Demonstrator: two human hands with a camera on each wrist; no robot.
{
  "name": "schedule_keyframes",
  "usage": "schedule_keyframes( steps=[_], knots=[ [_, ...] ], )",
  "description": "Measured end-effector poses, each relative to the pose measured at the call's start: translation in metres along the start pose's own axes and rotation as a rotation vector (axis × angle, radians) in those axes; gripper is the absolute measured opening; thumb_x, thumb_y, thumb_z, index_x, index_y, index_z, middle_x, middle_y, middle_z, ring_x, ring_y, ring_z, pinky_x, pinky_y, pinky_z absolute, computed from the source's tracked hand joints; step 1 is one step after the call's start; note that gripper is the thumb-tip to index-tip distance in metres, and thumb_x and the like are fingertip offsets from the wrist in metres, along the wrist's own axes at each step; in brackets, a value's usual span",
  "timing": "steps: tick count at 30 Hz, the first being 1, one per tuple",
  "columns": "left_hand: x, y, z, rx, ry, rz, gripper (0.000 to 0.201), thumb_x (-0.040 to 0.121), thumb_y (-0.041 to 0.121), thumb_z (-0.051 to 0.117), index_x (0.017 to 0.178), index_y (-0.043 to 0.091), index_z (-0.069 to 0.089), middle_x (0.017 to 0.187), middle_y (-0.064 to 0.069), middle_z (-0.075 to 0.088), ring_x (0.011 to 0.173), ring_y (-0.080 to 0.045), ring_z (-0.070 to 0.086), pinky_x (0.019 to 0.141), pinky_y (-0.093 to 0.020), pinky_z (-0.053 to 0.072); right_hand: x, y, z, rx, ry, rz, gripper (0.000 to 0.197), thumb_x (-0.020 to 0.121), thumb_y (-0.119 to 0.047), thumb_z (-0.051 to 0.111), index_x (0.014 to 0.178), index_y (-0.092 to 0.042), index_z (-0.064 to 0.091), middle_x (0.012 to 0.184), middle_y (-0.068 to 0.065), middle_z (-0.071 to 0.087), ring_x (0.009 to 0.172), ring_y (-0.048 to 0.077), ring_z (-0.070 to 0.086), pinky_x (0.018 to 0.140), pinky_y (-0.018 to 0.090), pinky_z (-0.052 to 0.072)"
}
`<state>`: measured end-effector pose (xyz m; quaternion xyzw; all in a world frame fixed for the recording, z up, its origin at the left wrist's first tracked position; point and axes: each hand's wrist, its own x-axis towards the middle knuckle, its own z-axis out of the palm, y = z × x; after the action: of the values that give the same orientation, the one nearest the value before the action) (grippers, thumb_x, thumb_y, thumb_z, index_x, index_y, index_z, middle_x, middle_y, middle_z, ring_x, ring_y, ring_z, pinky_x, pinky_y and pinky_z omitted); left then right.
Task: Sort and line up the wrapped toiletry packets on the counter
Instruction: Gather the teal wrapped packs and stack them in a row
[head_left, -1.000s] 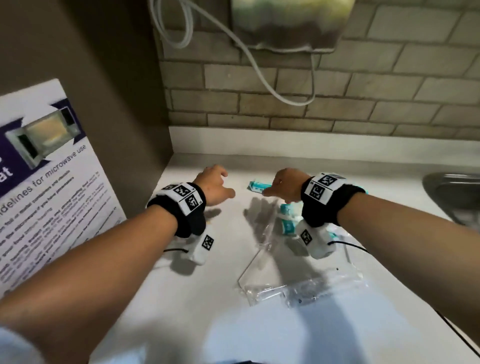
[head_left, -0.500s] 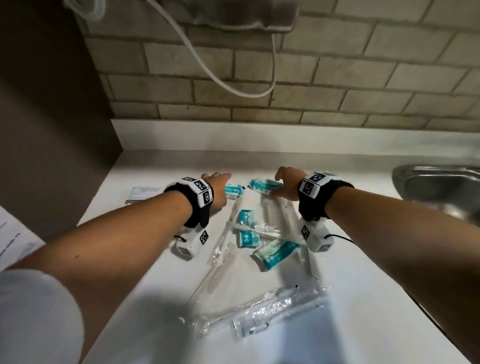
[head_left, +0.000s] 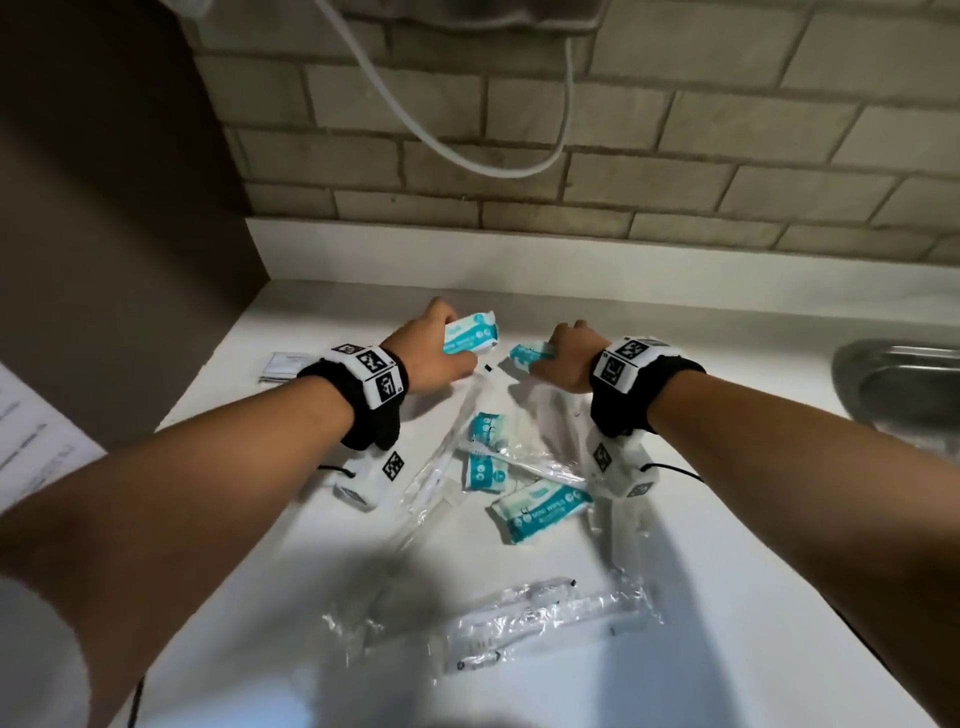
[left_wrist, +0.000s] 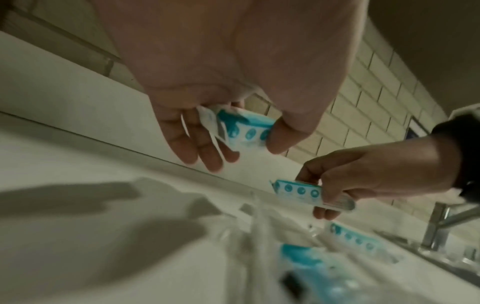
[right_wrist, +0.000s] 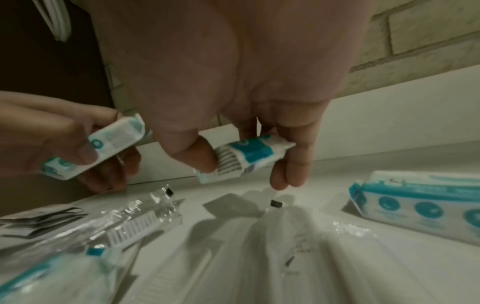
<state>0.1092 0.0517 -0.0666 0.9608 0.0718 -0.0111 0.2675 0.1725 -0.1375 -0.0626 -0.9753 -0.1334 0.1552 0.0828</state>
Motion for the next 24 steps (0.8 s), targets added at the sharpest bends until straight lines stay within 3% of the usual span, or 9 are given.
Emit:
schedule_keyframes(
  steps=[2, 5, 8, 11, 13, 16, 20, 24],
  knots=[
    [-0.011, 0.007, -0.001, -0.059, -0.013, 0.008, 0.049, 0.080, 0.031, 0.070, 0.117, 0.013, 0.044, 0.099, -0.003, 0.059, 0.083, -0.021, 0.057, 0.067, -0.026, 0.040, -0.011, 0.001, -0.005, 0.054, 0.047, -0.041, 0.060, 0.086, -0.038, 0.061, 0.129, -0.001, 0.043, 0.128, 0.020, 0.049, 0.110, 0.036, 0.056, 0.084, 0.035, 0.044],
    [-0.024, 0.011, 0.007, -0.007, -0.091, -0.005, 0.051, 0.078, 0.035, 0.073, 0.119, 0.015, 0.051, 0.104, -0.003, 0.063, 0.084, -0.019, 0.057, 0.068, -0.024, 0.038, -0.037, 0.004, -0.013, 0.088, 0.027, -0.130, 0.058, 0.083, -0.027, 0.065, 0.128, -0.002, 0.039, 0.120, 0.017, 0.057, 0.096, 0.030, 0.056, 0.075, 0.032, 0.044],
    [-0.030, 0.012, 0.015, 0.079, -0.135, -0.052, 0.033, 0.079, 0.038, 0.072, 0.096, 0.015, 0.057, 0.098, -0.007, 0.067, 0.082, -0.023, 0.060, 0.066, -0.026, 0.042, -0.065, 0.007, -0.016, 0.086, -0.037, -0.227, 0.064, 0.078, -0.023, 0.072, 0.130, -0.005, 0.039, 0.109, 0.010, 0.058, 0.089, 0.025, 0.054, 0.072, 0.029, 0.042],
    [-0.037, 0.017, 0.024, 0.095, -0.204, -0.124, 0.030, 0.075, 0.041, 0.076, 0.081, 0.018, 0.056, 0.083, -0.004, 0.065, 0.071, -0.020, 0.060, 0.060, -0.025, 0.042, -0.094, 0.007, -0.009, 0.032, -0.182, -0.317, 0.046, 0.073, -0.020, 0.077, 0.112, -0.010, 0.056, 0.093, 0.002, 0.062, 0.084, 0.022, 0.058, 0.066, 0.027, 0.044],
    [-0.039, 0.021, 0.028, 0.108, -0.218, -0.170, 0.035, 0.072, 0.045, 0.077, 0.078, 0.018, 0.056, 0.077, -0.003, 0.064, 0.066, -0.019, 0.058, 0.055, -0.026, 0.040, -0.111, 0.003, -0.001, -0.030, -0.285, -0.360, 0.038, 0.072, -0.022, 0.080, 0.104, -0.014, 0.063, 0.093, -0.001, 0.069, 0.084, 0.018, 0.063, 0.072, 0.027, 0.049],
    [-0.042, 0.029, 0.030, 0.132, -0.182, -0.213, 0.048, 0.067, 0.056, 0.077, 0.087, 0.016, 0.058, 0.082, -0.004, 0.063, 0.073, -0.022, 0.059, 0.057, -0.028, 0.040, -0.128, -0.005, 0.014, -0.165, -0.307, -0.413, 0.043, 0.073, -0.022, 0.080, 0.113, -0.018, 0.064, 0.104, -0.001, 0.071, 0.093, 0.018, 0.065, 0.085, 0.029, 0.050],
    [-0.044, 0.034, 0.035, 0.172, -0.204, -0.212, 0.067, 0.053, 0.075, 0.071, 0.084, 0.016, 0.065, 0.082, -0.007, 0.071, 0.077, -0.024, 0.067, 0.070, -0.032, 0.052, -0.132, -0.006, 0.026, -0.245, -0.292, -0.391, 0.046, 0.073, -0.023, 0.078, 0.117, -0.018, 0.062, 0.108, 0.001, 0.069, 0.100, 0.020, 0.064, 0.082, 0.028, 0.049],
    [-0.044, 0.043, 0.037, 0.166, -0.163, -0.213, 0.064, 0.054, 0.074, 0.072, 0.078, 0.016, 0.060, 0.076, -0.003, 0.066, 0.066, -0.020, 0.061, 0.059, -0.029, 0.044, -0.133, -0.002, 0.031, -0.216, -0.284, -0.420, 0.044, 0.072, -0.025, 0.080, 0.113, -0.019, 0.065, 0.106, 0.000, 0.071, 0.097, 0.019, 0.065, 0.084, 0.028, 0.050]
  ],
)
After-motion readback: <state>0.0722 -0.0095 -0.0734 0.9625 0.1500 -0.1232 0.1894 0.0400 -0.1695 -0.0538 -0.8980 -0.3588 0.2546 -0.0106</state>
